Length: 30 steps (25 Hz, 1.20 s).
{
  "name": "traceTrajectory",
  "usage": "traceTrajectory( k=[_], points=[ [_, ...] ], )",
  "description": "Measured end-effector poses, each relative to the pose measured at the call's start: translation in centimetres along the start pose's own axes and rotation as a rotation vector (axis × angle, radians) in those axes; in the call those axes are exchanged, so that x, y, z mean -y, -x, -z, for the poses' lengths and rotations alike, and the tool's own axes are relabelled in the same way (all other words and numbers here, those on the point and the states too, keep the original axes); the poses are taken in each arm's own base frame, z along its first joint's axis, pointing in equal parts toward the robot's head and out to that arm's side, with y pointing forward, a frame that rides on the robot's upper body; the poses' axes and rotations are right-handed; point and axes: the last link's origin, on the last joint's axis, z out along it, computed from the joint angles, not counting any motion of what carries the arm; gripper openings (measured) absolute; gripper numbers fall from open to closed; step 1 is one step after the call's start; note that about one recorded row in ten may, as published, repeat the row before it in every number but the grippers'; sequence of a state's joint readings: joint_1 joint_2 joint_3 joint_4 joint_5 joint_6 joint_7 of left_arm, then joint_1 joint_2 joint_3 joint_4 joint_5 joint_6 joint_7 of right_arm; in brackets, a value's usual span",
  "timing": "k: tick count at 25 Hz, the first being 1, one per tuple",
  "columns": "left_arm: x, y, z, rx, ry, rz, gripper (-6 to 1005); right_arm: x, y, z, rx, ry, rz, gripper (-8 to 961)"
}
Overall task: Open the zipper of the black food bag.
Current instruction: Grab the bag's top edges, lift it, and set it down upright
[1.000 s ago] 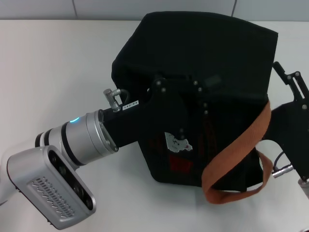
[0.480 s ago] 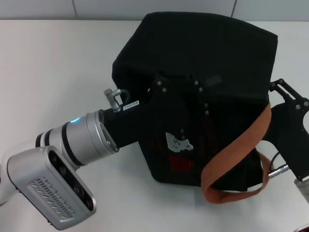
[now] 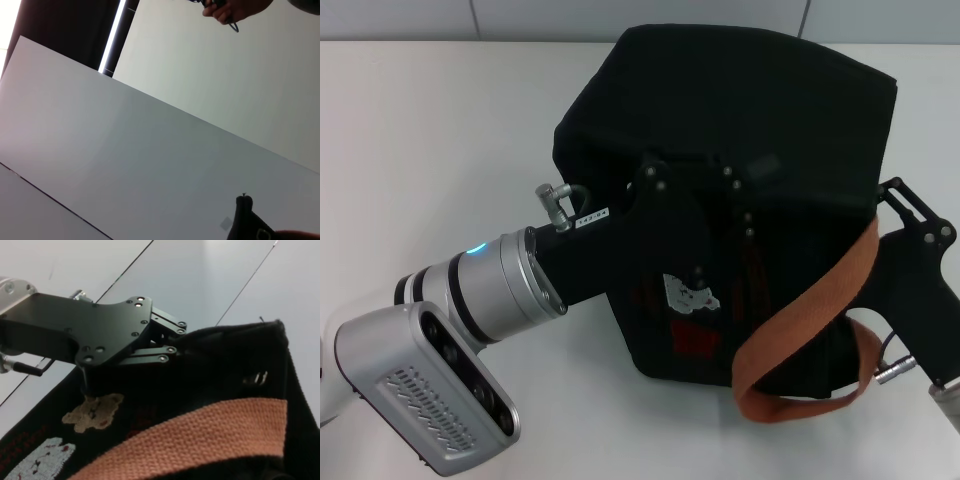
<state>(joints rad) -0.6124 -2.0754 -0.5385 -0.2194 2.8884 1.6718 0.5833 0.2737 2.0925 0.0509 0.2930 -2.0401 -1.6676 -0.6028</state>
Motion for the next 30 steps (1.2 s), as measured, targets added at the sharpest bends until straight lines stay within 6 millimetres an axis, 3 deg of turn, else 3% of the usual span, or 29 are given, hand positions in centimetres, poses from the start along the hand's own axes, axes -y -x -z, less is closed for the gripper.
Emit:
traceTrajectory(
  k=[4,9,17,30],
  points=[
    [0.04,0.02,-0.06,-0.002,0.000,-0.001,92,-0.25,0.09,-0.42,0.001,0.005,0.039,507],
    [0.02,0.01,-0.04,-0.001,0.000,-0.001,92,-0.48,-0.02,-0.95,-0.009,0.012,0.052,498],
    [0.04,-0.08,0.05,-0.004,-0.004,0.000,92,-0.51,0.26,-0.15,-0.007,-0.001,0.049,400],
    [0.04,-0.11,0.10,-0.003,-0.005,-0.003,92,-0.73,0.28,-0.81,0.003,0.018,0.072,398]
  ],
)
